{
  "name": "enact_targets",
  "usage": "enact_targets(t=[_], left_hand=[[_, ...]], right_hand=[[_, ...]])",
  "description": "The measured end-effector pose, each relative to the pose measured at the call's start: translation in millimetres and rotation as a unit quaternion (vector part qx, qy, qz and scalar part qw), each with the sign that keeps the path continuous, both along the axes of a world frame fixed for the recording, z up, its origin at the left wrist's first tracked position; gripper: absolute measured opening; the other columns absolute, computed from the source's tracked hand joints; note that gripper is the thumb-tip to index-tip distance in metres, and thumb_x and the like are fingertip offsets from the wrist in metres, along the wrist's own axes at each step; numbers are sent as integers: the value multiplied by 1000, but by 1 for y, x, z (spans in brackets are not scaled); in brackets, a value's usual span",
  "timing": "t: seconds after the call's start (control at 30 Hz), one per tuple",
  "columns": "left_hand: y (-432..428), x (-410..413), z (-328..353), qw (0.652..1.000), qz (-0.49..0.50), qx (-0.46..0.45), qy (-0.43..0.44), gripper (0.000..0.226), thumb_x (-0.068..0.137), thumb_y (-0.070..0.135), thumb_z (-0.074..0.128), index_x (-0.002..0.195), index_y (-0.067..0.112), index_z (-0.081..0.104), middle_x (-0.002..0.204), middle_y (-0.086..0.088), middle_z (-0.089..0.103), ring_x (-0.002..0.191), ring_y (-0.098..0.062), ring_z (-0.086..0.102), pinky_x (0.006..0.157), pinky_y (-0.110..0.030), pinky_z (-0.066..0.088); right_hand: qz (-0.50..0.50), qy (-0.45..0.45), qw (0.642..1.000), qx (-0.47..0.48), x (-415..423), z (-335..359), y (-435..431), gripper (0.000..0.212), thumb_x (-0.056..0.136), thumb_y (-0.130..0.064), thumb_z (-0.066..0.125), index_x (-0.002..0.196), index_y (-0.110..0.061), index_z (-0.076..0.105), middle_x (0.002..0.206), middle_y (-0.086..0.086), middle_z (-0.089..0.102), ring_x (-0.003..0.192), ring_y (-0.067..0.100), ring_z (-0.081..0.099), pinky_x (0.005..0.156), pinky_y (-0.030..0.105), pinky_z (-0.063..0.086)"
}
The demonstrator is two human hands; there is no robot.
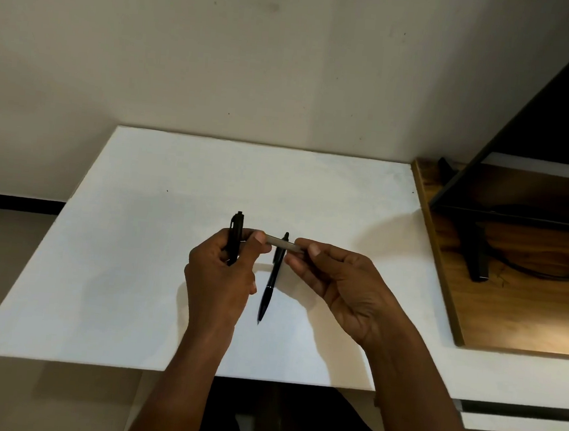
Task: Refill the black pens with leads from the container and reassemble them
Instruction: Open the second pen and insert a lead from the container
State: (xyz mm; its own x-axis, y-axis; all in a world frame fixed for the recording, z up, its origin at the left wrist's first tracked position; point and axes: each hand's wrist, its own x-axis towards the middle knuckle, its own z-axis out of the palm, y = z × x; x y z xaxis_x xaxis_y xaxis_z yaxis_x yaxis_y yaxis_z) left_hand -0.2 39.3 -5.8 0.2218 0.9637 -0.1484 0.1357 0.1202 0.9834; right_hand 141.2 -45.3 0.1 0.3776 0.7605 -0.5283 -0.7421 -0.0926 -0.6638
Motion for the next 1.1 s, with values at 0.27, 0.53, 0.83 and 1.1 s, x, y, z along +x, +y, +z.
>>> enact_targets(t=[0.27, 0.53, 0.83, 1.1], left_hand=[[2, -1, -1, 985, 33, -144, -87, 15, 88, 27, 72, 86, 12, 76, 84, 1, 80, 36, -9, 41, 35, -16, 32], [3, -1, -1, 978, 37, -174, -106, 15, 88, 25, 71, 87, 10, 75, 85, 1, 80, 35, -9, 38, 33, -15, 30], [3, 0, -1, 979, 36, -176, -99, 16, 89, 25, 71, 87, 10, 75, 87, 1, 80, 33, -8, 39, 33, -15, 30], [2, 0, 0, 972, 34, -211, -96, 17, 88, 26, 71, 89, 9, 75, 88, 1, 80, 35, -8, 39, 34, -16, 28]], right_hand=[[13, 17, 1000, 10, 5, 3, -2, 22, 96, 9, 52, 110, 13, 68, 107, 31, 72, 101, 37, 73, 81, 32, 62], [-1, -22, 1000, -15, 4, 1, -2, 18, 90, 11, 61, 104, 10, 71, 102, 29, 74, 95, 35, 75, 81, 32, 62], [-10, -60, 998, -26, 2, 0, -1, 16, 82, 0, 76, 96, 9, 75, 95, 25, 76, 87, 33, 76, 74, 28, 62], [-18, -120, 992, -19, 3, 2, -2, 16, 78, -9, 78, 91, 1, 79, 92, 20, 77, 83, 28, 76, 72, 26, 60]])
